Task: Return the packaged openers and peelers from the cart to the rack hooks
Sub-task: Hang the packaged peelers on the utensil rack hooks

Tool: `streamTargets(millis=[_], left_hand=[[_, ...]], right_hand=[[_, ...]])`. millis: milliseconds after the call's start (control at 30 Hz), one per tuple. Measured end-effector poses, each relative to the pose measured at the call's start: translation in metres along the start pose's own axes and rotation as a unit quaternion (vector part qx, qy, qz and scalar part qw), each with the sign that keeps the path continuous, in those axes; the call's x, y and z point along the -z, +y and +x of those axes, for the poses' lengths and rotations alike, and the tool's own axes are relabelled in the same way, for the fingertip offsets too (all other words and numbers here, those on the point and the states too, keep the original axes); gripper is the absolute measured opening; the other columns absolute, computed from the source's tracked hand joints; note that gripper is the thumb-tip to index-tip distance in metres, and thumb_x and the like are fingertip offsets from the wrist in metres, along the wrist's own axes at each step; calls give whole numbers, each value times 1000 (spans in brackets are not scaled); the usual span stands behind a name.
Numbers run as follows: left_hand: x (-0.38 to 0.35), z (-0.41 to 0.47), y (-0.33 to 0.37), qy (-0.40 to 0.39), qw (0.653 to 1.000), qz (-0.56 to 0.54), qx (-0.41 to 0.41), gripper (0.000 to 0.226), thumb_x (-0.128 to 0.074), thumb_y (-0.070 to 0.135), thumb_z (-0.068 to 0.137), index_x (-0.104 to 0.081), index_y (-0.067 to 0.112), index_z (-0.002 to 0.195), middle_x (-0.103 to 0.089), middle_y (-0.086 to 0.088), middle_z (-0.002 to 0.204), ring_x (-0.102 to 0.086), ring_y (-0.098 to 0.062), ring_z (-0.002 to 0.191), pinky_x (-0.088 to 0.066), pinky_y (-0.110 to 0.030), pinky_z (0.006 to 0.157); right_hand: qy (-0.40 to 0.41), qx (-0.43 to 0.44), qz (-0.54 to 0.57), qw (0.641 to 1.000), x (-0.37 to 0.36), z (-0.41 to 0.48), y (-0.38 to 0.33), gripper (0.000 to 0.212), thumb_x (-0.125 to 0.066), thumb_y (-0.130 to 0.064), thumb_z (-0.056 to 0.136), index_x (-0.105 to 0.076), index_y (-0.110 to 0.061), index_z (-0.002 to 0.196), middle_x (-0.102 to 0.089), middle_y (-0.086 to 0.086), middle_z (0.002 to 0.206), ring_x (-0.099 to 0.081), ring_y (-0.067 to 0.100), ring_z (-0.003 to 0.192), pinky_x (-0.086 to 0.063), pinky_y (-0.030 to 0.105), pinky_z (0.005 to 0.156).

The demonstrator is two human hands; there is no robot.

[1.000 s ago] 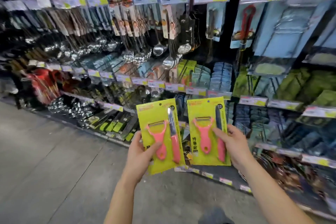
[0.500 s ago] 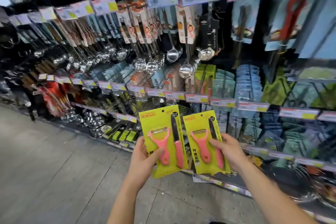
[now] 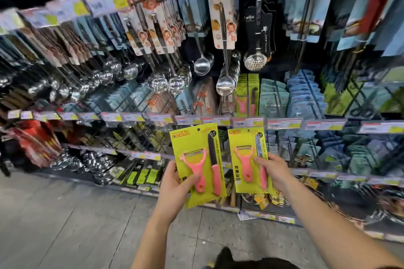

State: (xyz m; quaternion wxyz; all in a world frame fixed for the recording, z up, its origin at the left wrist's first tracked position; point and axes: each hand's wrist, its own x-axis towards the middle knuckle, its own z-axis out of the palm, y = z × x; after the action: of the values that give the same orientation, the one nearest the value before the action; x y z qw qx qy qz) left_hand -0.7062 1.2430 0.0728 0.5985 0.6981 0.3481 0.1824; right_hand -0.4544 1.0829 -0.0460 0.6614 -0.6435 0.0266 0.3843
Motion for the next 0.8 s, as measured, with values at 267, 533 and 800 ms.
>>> streamTargets(millis=[267,533,800], left_hand=[[40,59,4,-98,994,49,2,34,-76,17,94,-59,36,116,-72,23,112,-67,3,104,-56,-38,89],[46,89,8,-135,990,43,-26,35,-75,9,94,-59,22,122,-71,1,122,-70,-10,109,-58,-20,78],[32,97,11,-127,992,26,-7,40,-77,12,93,-58,26,125,-75,10,119,-71,-8,110,-57,-43,96]], right_hand=[[25,36,43,998,-39,2,-6,69,-78,-23,79,-51,-2,139,-68,12,123,-62,23,112,-44,42,103],[38,55,71,995,-45,12,5,28,-69,-11,93,-64,-4,120,-74,12,113,-66,27,112,-42,47,109],[29,65,40,997,-30,23,-16,21,-68,-10,93,-69,-2,113,-73,19,113,-67,28,109,-49,34,88]])
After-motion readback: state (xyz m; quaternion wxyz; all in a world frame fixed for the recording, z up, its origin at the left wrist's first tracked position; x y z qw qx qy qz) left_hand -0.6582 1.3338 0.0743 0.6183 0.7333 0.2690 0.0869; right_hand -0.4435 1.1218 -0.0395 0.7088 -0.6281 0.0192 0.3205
